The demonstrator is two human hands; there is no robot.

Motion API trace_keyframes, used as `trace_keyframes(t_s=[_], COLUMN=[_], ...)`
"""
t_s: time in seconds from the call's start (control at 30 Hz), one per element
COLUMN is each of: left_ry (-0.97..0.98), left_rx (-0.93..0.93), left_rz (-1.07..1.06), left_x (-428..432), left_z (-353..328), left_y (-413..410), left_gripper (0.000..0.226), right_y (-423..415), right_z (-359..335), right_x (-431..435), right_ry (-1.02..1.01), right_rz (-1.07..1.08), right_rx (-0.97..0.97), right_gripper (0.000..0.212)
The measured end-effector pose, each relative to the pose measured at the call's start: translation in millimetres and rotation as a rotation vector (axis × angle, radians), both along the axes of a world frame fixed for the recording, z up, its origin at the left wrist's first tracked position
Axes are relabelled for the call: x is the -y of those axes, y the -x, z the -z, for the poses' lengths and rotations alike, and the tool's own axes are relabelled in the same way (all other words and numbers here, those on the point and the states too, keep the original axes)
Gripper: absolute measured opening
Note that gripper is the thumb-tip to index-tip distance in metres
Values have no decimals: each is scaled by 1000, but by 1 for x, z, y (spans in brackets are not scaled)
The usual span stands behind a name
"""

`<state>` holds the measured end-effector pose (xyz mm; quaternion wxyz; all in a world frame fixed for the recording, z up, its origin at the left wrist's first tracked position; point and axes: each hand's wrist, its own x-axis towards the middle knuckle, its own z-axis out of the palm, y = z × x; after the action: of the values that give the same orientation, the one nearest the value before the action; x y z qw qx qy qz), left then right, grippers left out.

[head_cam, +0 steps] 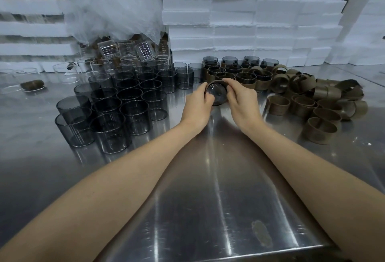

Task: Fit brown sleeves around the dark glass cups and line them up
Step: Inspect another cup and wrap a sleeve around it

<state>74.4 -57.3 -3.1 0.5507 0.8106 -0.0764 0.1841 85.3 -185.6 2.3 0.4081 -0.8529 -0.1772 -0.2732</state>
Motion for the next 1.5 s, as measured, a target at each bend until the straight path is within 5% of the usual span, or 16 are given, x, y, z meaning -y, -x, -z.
trace_keyframes(t_s=[0.53, 1.0, 1.13, 1.37, 1.5], left_ry=[-64, 118, 290, 321, 421], left_rx=[35, 45, -20, -45, 10], left_rz=[-10, -3, 27, -44, 18], left_x=[-1, -6, -11, -12, -14], left_z=[-1, 3, 4, 6, 0], left_y=[3, -5, -13, -19, -15], left_gripper=[42, 37, 34, 22, 16], right_y=[0, -3, -8, -18, -13], right_z=[1, 0, 0, 9, 4], right_x=[-2, -1, 0, 11, 13], right_ry=[34, -128, -216, -422, -655], right_rz=[40, 49, 18, -128, -307], right_rx=[105, 112, 7, -424, -447], right_gripper=[40, 29, 22, 25, 33])
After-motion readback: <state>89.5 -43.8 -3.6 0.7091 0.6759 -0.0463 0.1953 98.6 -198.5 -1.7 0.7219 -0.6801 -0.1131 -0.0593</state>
